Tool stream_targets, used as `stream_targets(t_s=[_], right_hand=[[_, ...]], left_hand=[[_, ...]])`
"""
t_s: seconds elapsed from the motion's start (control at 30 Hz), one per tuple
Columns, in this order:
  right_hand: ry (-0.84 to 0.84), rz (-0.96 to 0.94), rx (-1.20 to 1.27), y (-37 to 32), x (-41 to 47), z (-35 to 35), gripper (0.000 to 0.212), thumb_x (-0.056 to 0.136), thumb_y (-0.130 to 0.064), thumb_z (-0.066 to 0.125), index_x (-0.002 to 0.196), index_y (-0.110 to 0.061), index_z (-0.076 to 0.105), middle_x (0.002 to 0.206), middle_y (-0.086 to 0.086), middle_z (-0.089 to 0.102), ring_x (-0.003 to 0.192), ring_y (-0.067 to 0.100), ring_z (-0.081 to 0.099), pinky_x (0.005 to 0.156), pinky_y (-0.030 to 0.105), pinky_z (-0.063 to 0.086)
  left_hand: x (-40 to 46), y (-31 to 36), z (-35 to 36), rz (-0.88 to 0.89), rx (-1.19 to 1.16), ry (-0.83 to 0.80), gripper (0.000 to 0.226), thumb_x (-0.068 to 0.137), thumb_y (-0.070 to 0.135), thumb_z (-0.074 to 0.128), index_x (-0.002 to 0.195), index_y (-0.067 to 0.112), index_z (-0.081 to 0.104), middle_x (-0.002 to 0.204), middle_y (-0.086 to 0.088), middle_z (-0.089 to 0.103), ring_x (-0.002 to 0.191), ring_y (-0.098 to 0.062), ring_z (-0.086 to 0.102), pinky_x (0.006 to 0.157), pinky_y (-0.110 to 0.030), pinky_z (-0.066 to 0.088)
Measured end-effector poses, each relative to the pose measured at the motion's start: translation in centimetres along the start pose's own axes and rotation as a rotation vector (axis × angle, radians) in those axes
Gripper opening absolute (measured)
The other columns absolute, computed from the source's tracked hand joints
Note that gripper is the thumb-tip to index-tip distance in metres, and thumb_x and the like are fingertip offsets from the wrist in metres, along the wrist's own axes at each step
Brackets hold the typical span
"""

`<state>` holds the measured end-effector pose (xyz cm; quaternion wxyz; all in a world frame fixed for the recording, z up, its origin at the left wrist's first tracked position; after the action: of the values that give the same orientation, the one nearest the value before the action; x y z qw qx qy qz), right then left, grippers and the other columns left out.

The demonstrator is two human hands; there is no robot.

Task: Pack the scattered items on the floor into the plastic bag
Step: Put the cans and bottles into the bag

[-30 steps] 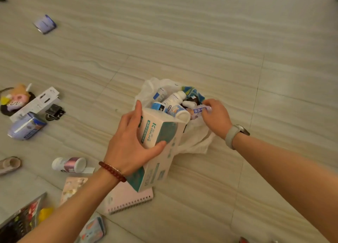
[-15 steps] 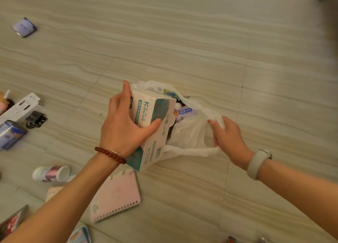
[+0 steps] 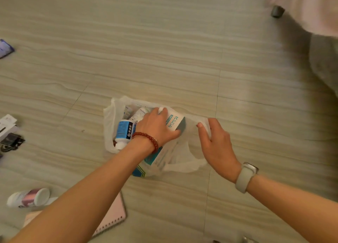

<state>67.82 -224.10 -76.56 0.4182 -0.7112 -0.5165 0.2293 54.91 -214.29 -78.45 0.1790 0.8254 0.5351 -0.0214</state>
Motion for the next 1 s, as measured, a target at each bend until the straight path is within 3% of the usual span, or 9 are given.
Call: stream_targets(t_s=[0.07,0.13,0.3,0.5,0.6,0.7,0.77,0.87,1.0], right_hand=[[0.03,0.003,0.031,-0.3,0.0,-0.6,0.024,0.095,-0.02,0.042,0.085,0.001,0.049,0.065,0.015,0.053,0.057,0.025,0.047,0.055,0.035,0.035],[0.051,-0.007,0.079,-1.0,0.0,-1.0,0.023,0.095,-0.018,0.041,0.088,0.002,0.05,0.06,0.006,0.05,0.054,0.014,0.046,0.05,0.024,0.035],[0.071,-0.036,0.173,-2.4,0.9,-2.0,0.017,0.096,-0.019,0.039,0.081,-0.015,0.047,0.056,-0.006,0.042,0.049,0.006,0.041,0.046,0.013,0.033],[-0.022,0.207,-0.176,1.7,2.7,-2.6,0.025,0.096,-0.029,0.037,0.091,-0.006,0.047,0.077,0.002,0.052,0.075,0.024,0.049,0.064,0.031,0.036],[-0.024,0.215,-0.274,3.2,3.1,-2.9,0.024,0.096,-0.027,0.037,0.091,-0.008,0.051,0.078,0.002,0.053,0.076,0.023,0.05,0.067,0.03,0.036],[0.022,0.133,-0.275,2.7,3.1,-2.9,0.018,0.097,-0.025,0.038,0.088,-0.013,0.047,0.074,0.002,0.053,0.072,0.025,0.052,0.064,0.032,0.037],[0.101,0.035,-0.228,1.0,3.2,-3.3,0.019,0.097,-0.023,0.038,0.089,-0.009,0.05,0.065,-0.006,0.047,0.065,0.02,0.049,0.063,0.03,0.034],[0.233,-0.175,-0.13,-2.2,3.1,-4.0,0.014,0.097,-0.018,0.039,0.086,-0.015,0.046,0.06,-0.016,0.039,0.051,0.006,0.039,0.053,0.024,0.025],[0.085,-0.167,-0.239,-1.8,2.4,-3.0,0.017,0.097,-0.021,0.038,0.089,-0.01,0.048,0.06,-0.005,0.048,0.055,0.022,0.048,0.057,0.031,0.035]], left_hand=[[0.2,-0.2,0.5,-0.014,0.007,0.017,0.059,0.072,0.057,0.057,0.112,0.015,0.046,0.119,-0.011,0.048,0.105,-0.03,0.049,0.085,-0.043,0.048],[0.1,0.0,0.6,0.012,-0.024,0.081,0.053,0.072,0.056,0.057,0.104,0.015,0.048,0.111,-0.009,0.05,0.099,-0.03,0.05,0.08,-0.042,0.049],[0.9,0.2,-1.0,0.079,-0.161,0.276,0.063,0.074,0.056,0.059,0.12,0.015,0.046,0.119,-0.007,0.048,0.107,-0.027,0.047,0.082,-0.037,0.043],[-0.6,0.5,3.4,0.258,0.129,-0.026,0.066,0.081,0.058,0.048,0.138,0.03,0.03,0.154,-0.006,0.014,0.14,-0.024,0.014,0.113,-0.047,0.012],[-3.7,-0.7,3.8,0.372,0.093,0.038,0.073,0.076,0.071,0.028,0.132,0.026,0.042,0.153,-0.004,0.019,0.14,-0.025,0.019,0.112,-0.05,0.016],[-6.5,-2.0,4.5,0.399,0.107,-0.058,0.085,0.071,0.077,0.017,0.133,0.024,0.041,0.147,-0.004,0.034,0.134,-0.024,0.033,0.109,-0.044,0.025],[-7.3,-2.7,4.8,0.374,0.089,-0.098,0.063,0.083,0.062,0.029,0.129,0.022,0.047,0.13,-0.003,0.052,0.114,-0.024,0.052,0.096,-0.038,0.04],[-7.6,-3.2,3.1,0.42,-0.052,0.151,0.049,0.085,0.051,0.031,0.091,0.018,0.067,0.084,-0.001,0.066,0.071,-0.02,0.065,0.055,-0.033,0.052],[-9.0,-4.0,2.4,0.465,-0.135,0.323,0.056,0.092,0.052,0.023,0.079,0.02,0.067,0.069,0.005,0.067,0.057,-0.01,0.062,0.048,-0.019,0.046]])
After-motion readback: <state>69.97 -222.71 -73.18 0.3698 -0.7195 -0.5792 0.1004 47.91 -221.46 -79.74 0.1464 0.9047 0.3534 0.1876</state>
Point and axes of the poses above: each hand's wrist, its own x-axis towards the middle knuckle, its own z-axis out of the palm, y = z × x, the point moved 4 cm from there along x, towards the middle knuckle
